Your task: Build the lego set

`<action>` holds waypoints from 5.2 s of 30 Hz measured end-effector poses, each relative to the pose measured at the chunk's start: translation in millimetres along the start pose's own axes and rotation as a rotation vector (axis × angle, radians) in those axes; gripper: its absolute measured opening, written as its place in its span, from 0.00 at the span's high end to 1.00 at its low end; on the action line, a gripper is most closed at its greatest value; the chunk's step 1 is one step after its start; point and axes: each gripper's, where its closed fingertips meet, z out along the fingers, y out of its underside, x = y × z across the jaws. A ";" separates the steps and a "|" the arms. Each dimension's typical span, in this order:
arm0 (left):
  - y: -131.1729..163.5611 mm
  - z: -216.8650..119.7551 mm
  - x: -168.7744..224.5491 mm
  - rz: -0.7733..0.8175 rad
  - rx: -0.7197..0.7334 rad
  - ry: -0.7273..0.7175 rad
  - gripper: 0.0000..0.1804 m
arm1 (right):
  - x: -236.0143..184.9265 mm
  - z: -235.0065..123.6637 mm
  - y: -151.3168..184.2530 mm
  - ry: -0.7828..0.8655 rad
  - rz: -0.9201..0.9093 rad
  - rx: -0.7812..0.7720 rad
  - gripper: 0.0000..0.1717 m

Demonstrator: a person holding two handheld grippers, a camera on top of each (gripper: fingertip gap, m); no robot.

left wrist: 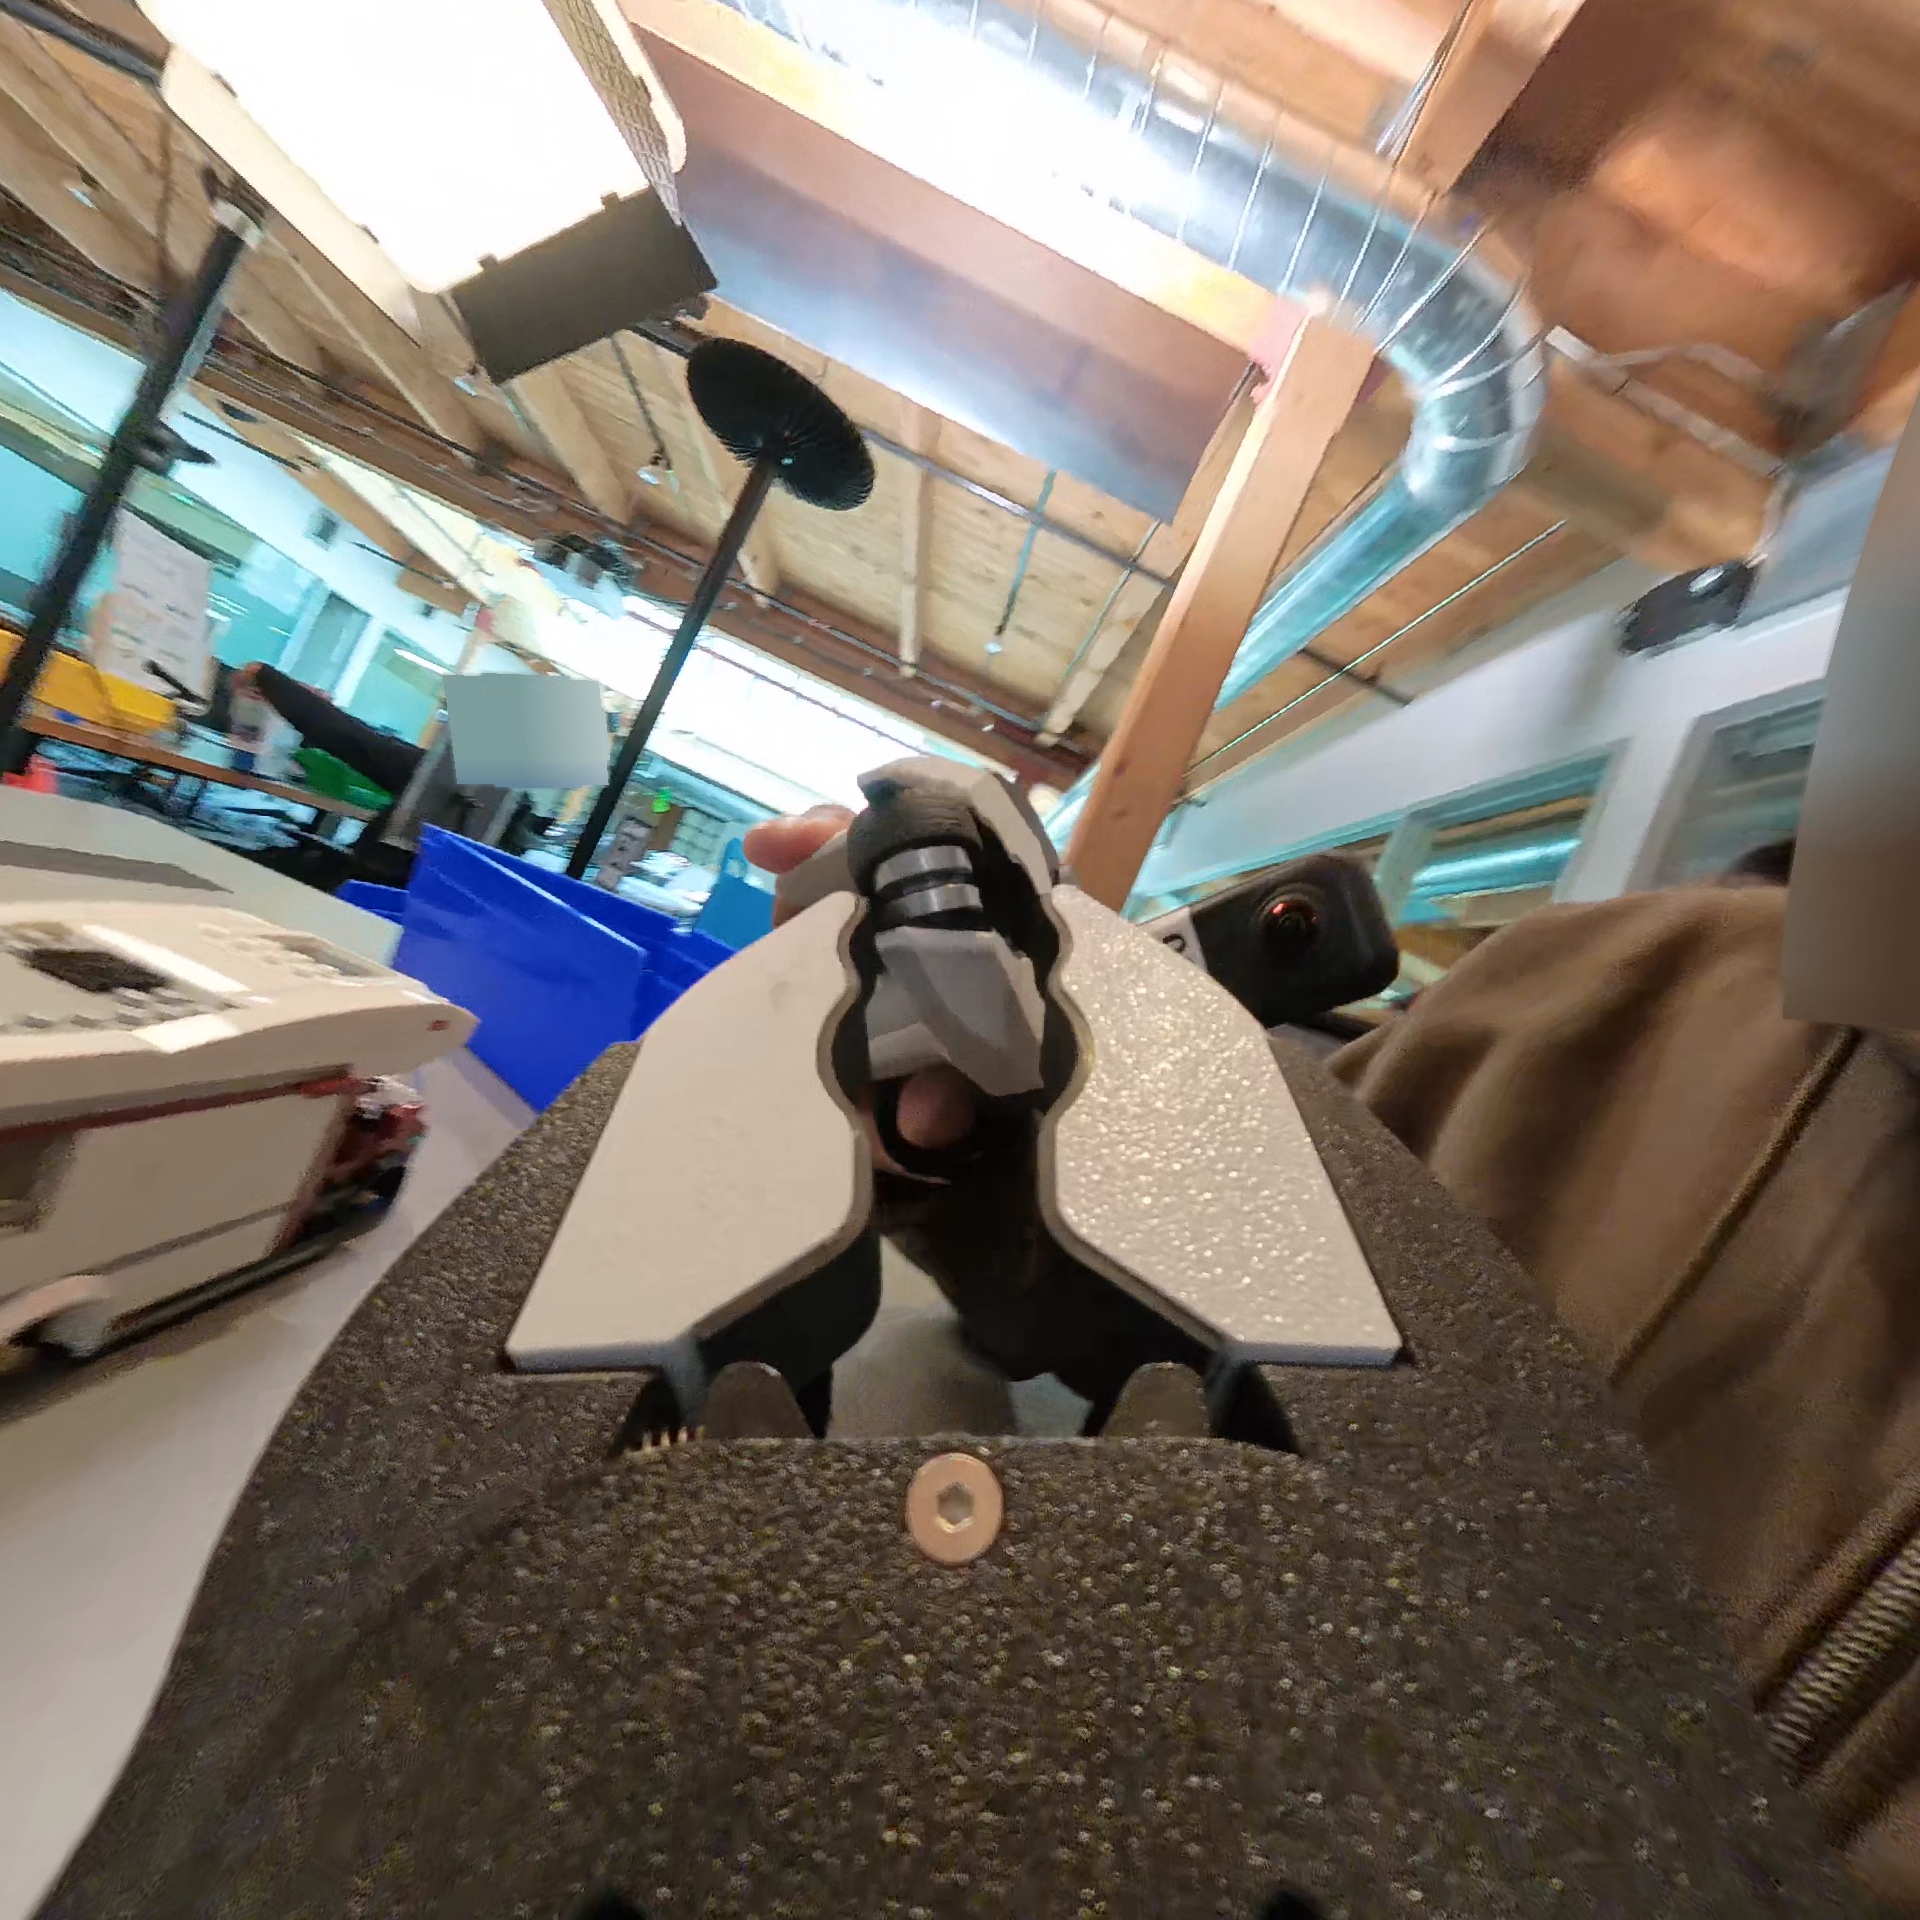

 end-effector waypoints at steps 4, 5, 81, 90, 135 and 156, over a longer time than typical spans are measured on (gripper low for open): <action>-8.5 -7.4 -3.6 0.176 -0.036 -0.098 0.87 | 0.2 0.9 7.8 -0.012 0.073 -0.028 0.86; -10.2 -9.0 -3.7 0.208 -0.045 -0.111 0.89 | -1.3 1.1 8.8 -0.027 0.091 -0.030 0.86; 5.6 -41.4 -27.5 0.092 -0.317 -0.202 1.00 | -43.5 20.5 33.2 -0.196 0.567 -0.091 0.87; 5.8 -42.3 -36.5 -0.055 -0.290 -0.240 0.93 | -40.4 17.2 22.6 -0.227 0.651 -0.004 0.87; 10.5 -28.8 -19.2 -0.057 -0.254 -0.114 0.86 | -21.2 1.2 12.4 -0.182 0.621 0.128 0.86; 19.8 -25.5 -20.8 -0.395 -0.235 -0.076 0.87 | -45.9 7.9 10.0 -0.260 0.489 0.055 0.85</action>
